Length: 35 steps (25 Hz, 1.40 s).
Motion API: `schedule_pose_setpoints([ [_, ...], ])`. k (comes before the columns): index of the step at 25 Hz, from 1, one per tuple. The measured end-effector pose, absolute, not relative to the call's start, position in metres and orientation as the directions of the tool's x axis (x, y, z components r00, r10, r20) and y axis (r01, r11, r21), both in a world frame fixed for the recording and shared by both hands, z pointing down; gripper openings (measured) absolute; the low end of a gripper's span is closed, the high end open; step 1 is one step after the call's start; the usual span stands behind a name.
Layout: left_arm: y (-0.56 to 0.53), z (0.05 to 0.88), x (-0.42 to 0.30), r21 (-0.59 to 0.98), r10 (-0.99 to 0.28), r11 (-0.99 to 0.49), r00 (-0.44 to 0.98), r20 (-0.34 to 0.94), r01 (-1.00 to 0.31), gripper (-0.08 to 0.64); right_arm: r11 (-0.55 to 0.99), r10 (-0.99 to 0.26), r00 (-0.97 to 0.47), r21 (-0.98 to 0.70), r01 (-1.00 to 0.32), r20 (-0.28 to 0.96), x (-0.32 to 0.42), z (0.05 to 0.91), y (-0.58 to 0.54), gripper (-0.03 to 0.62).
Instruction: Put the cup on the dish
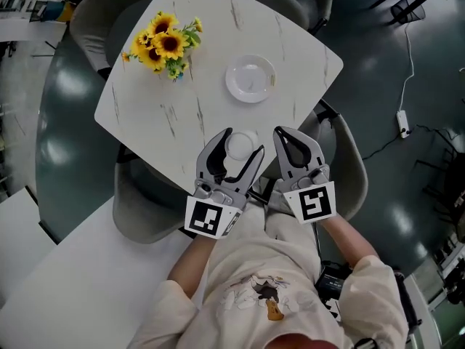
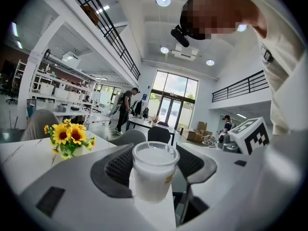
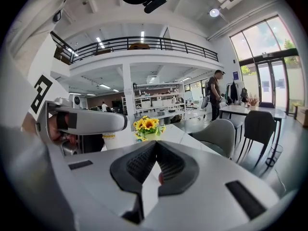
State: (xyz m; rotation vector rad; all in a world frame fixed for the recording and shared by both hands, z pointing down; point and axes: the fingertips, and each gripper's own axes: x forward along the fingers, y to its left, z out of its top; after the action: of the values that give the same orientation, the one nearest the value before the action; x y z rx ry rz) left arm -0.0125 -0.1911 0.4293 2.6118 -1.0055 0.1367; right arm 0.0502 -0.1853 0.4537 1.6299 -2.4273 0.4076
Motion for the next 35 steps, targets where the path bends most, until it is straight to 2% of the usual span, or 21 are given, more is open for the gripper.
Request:
schedule_pose_setpoints([
  [12,-0.231,0.496,0.010,0.188,-0.600,-0.746,0.767,0.227,-0.639,0.279,0.314,-0.881,-0.332,-0.108,-0.943,0.338,0.058,0.510,-0.221,0.005],
  [22,-0.260,0.544,0.018,0.086,-0.587,-0.773,0.761,0.278,-0.628,0.280,0.312,-0.865,-0.347,-0.152,-0.938,0.363,0.053,0.557,-0.250,0.005],
  [35,-0.295,0.576,0.029,0.076,-0.616,-0.760,0.753,0.230,-0.645,0.279,0.297,-0.859,-0.346,-0.184,-0.937,0.378,0.064,0.594,-0.281,0.005],
])
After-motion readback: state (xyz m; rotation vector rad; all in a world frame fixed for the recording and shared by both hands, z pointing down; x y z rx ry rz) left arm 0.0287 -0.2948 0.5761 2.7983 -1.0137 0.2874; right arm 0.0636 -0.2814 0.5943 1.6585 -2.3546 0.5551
